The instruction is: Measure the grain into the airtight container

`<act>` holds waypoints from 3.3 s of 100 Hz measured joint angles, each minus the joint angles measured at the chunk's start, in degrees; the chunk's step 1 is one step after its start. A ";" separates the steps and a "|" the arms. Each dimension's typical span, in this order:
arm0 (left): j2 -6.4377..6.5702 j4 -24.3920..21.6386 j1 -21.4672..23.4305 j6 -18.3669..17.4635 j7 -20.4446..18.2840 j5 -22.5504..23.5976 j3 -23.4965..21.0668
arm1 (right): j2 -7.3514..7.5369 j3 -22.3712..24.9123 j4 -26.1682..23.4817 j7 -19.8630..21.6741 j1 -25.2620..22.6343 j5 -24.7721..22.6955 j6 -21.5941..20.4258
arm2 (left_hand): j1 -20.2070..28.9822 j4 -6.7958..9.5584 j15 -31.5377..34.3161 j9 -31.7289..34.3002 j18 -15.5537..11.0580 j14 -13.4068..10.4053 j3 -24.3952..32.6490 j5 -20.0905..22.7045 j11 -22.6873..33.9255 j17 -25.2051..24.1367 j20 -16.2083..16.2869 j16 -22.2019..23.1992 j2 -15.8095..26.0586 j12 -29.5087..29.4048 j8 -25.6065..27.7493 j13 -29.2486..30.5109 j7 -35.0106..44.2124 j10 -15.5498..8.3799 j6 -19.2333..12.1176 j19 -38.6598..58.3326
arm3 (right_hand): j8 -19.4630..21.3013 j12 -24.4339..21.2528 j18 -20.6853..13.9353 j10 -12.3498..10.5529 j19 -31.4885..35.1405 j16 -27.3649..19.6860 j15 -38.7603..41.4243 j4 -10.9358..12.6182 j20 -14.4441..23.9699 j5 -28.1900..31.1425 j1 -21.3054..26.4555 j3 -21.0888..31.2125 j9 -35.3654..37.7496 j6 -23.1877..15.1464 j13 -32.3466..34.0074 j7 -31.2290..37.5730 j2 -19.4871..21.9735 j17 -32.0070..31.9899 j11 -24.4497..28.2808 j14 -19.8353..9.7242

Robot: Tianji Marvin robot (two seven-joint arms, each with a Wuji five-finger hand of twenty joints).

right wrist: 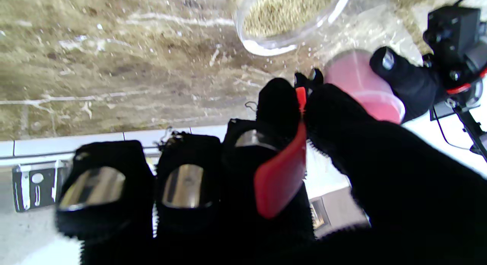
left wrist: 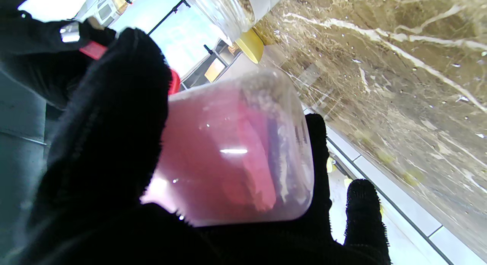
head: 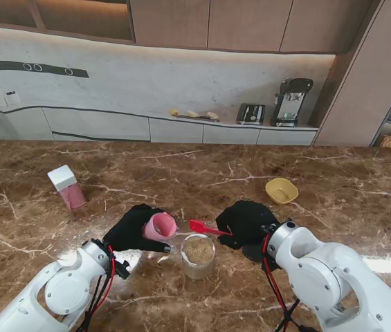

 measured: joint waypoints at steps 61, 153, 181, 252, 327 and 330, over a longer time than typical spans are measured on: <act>0.01 0.04 -0.17 -0.09 -0.03 -0.06 0.10 | 1.51 -4.19 2.25 8.68 3.48 -7.42 2.41 | 0.00 0.00 0.00 0.00 0.00 0.00 0.00 0.00 0.00 0.00 0.00 0.00 0.00 0.00 0.00 0.00 0.00 0.00 0.00 0.00 | 0.01 0.00 0.00 0.00 0.00 0.00 0.00 0.00 0.00 -0.02 0.03 -0.54 0.00 0.01 0.00 -0.11 0.54 -0.06 0.00 0.00; 0.01 -0.03 -0.02 -0.09 -0.01 0.08 0.04 | 0.96 -5.74 3.57 3.09 3.64 -6.31 0.01 | 0.00 0.00 0.00 0.00 0.00 0.00 0.00 0.00 0.00 0.00 0.00 0.00 0.00 0.01 0.00 0.00 0.00 0.00 0.00 0.00 | -10.50 -3.23 -1.56 -0.06 -5.84 -5.85 -16.67 0.01 -1.13 -5.54 3.92 -10.26 0.00 1.57 0.00 -4.75 7.35 -9.79 -14.91 0.49; 0.01 -0.19 0.19 -0.02 0.06 0.32 -0.12 | 0.92 -7.49 5.82 -0.52 4.20 -8.79 -1.77 | 0.00 0.00 0.00 0.00 0.00 0.00 0.00 0.00 0.00 0.00 0.00 0.00 0.00 0.00 0.00 0.00 0.00 0.00 0.00 0.00 | -9.68 -3.89 -2.17 0.15 -6.56 -6.58 -17.83 0.01 -1.14 -5.60 4.50 -6.11 0.00 0.62 0.00 -2.71 0.95 -7.83 -16.96 0.54; 0.00 -0.16 0.29 0.00 0.20 0.27 -0.17 | -0.25 -8.98 9.94 -16.25 4.03 -14.82 -6.18 | 0.00 -0.01 0.00 0.00 0.00 0.00 0.00 0.00 0.00 0.00 0.00 0.00 0.00 0.02 0.01 0.00 0.00 0.00 0.00 0.00 | -10.60 -3.10 -2.00 0.44 -4.25 -4.38 -9.03 -0.10 -1.16 -3.17 4.25 1.66 0.01 0.71 0.00 -1.87 -6.93 -5.36 -10.18 0.57; 0.01 -0.16 0.38 0.05 0.16 0.17 -0.12 | -0.11 -9.63 7.01 -7.16 3.11 -14.52 -0.66 | 0.00 -0.02 0.00 0.00 0.00 0.00 0.00 0.00 0.00 0.00 0.00 0.00 0.00 0.02 0.01 0.00 0.00 0.00 0.00 0.00 | -4.71 -2.74 -0.69 0.68 -2.76 -2.17 -3.90 -0.28 -1.82 -0.05 1.98 8.77 0.07 -0.10 0.00 -1.48 -15.27 -1.26 -5.72 0.44; 0.01 -0.16 0.38 0.05 0.14 0.17 -0.13 | -0.02 -9.76 6.94 -6.59 3.25 -14.35 -0.54 | 0.00 -0.02 0.00 0.00 0.00 0.00 0.00 0.00 0.00 0.00 0.00 0.00 0.00 0.02 0.01 0.00 0.00 0.00 0.00 0.00 | -4.71 -2.65 -0.18 0.68 -2.76 -2.16 -3.87 -0.28 -1.82 -0.03 1.98 8.77 0.07 -0.08 0.00 -1.48 -15.44 -0.95 -5.43 0.45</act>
